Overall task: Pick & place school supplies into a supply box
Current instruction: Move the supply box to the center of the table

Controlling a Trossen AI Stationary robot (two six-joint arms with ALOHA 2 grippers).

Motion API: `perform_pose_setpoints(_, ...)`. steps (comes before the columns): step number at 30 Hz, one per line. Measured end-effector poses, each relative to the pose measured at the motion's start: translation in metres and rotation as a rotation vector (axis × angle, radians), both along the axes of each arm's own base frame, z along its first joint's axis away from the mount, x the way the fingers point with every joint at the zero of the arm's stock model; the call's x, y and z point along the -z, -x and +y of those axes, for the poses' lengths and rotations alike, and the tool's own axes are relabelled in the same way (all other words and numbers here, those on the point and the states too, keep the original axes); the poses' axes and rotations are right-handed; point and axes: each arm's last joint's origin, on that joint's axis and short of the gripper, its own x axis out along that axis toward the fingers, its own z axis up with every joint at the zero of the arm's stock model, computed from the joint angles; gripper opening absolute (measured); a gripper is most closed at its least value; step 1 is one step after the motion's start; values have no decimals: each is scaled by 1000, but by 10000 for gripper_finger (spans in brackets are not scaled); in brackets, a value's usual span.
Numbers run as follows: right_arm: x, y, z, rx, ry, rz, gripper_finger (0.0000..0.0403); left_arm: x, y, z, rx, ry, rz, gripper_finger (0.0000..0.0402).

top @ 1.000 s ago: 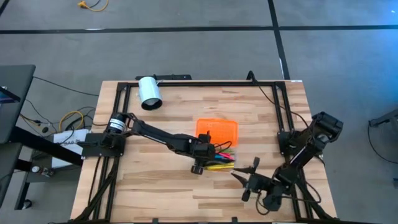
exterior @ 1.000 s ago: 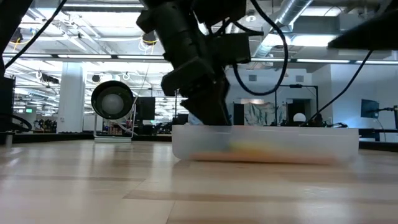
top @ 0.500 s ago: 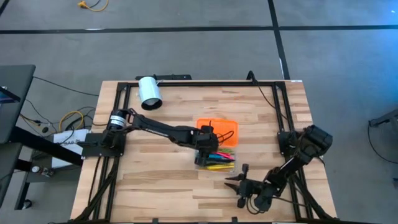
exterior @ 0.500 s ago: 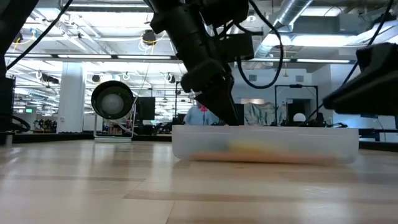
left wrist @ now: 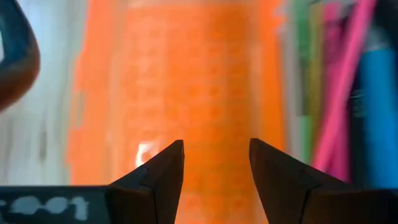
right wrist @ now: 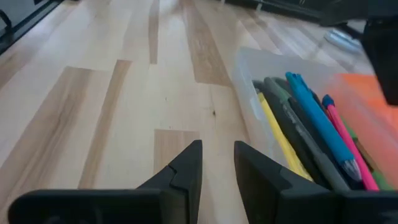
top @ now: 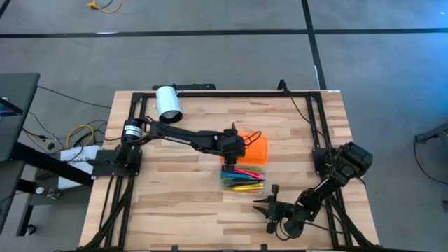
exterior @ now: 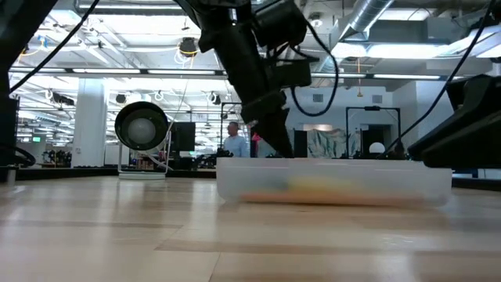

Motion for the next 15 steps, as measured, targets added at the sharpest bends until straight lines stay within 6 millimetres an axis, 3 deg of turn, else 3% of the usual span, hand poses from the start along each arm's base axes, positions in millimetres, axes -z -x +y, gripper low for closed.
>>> perform_pose_setpoints(5,4,2,-3,19,-41,36,86,2,4,10,-72,-23,34,172)
perform_pose_setpoints(15,10,6,-8,77,-67,78,86,7,14,9,-103,-14,151,172)
